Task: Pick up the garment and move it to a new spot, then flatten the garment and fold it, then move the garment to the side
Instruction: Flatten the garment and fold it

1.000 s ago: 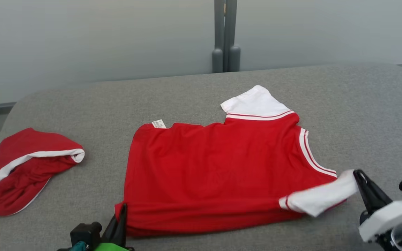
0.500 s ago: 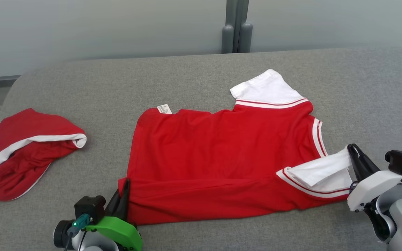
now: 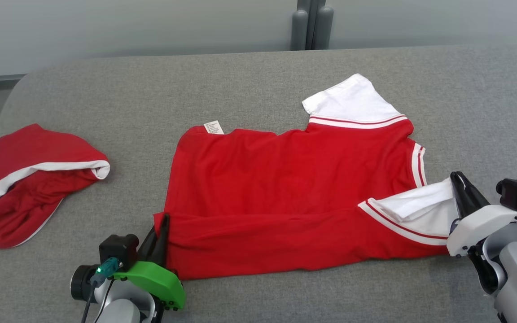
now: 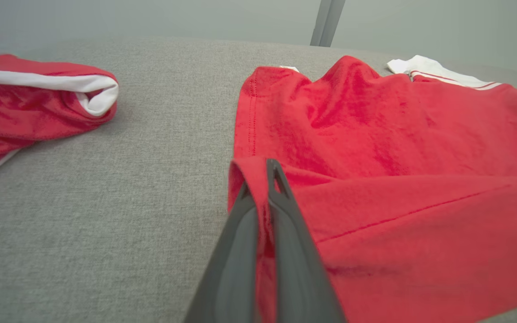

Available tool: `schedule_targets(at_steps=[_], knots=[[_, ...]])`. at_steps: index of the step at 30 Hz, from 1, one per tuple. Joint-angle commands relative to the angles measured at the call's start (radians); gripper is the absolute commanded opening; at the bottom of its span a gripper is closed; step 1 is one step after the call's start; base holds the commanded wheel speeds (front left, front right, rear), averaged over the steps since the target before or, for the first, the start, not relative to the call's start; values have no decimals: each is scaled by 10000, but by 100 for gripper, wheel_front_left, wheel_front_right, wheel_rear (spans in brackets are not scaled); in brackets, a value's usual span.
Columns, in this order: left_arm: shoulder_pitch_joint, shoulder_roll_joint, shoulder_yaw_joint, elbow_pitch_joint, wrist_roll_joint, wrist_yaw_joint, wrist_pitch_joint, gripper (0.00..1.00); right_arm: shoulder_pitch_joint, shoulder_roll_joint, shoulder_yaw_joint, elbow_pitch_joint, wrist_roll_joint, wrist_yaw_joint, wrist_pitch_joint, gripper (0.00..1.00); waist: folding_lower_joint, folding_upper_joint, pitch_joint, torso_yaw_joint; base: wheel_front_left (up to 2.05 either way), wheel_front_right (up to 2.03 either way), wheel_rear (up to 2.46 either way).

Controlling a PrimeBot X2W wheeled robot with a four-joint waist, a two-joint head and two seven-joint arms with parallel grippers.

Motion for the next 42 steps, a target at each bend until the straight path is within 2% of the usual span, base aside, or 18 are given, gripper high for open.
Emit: schedule_targets(at_steps=[1,2,3,6,7,8,9,10,19,24,32,37,41,42], knots=[[-194,-24,-28,46,34,32,5,0,-93,9,-53,21,-102,-15,-44,0,0,0,51,-11,0,0,0],[-216,-31,-48,58,35,32,5,0,-93,29,-86,24,-141,-15,-45,0,0,0,72,-14,0,0,0],[-233,-40,-67,69,39,32,5,6,-102,50,-115,38,-173,-15,-46,0,0,0,92,-17,0,0,0],[-309,-63,-100,86,42,32,5,42,-148,114,-167,57,-240,-15,-47,0,0,0,137,-26,0,0,0],[-331,-67,-112,87,35,32,5,62,-163,138,-198,95,-232,-15,-47,17,0,0,148,-27,0,0,0],[-347,-70,-127,80,34,32,6,87,-193,155,-229,115,-229,-15,-48,48,0,0,159,-26,0,0,0],[-357,-72,-127,60,37,32,5,100,-224,171,-261,126,-224,-15,-48,76,0,0,170,-21,0,0,0],[-354,-72,-117,47,48,32,5,100,-243,186,-330,114,-213,-15,-48,100,0,0,175,-15,0,0,0],[61,-119,539,-217,316,32,5,100,209,342,-1395,-340,-860,-15,-48,100,0,0,-23,18,0,0,0],[584,-167,876,-664,492,32,7,100,970,534,-1588,-874,-1012,-15,-42,100,0,0,-271,-12,0,0,0],[1354,-205,1216,-1280,473,32,7,100,2244,609,-583,-1979,-711,-15,-41,100,0,0,-552,-83,0,0,0],[1560,-203,1154,-1389,362,69,7,100,2547,492,445,-2614,-482,-15,-41,100,0,0,-587,-10,0,0,0],[1540,-205,1137,-1362,394,66,7,100,2563,420,939,-2642,-321,-15,-41,100,0,0,-598,65,0,0,0],[1541,-204,1140,-1356,374,85,7,100,2460,428,1169,-2543,-230,-15,-41,88,0,0,-604,115,0,0,0]])
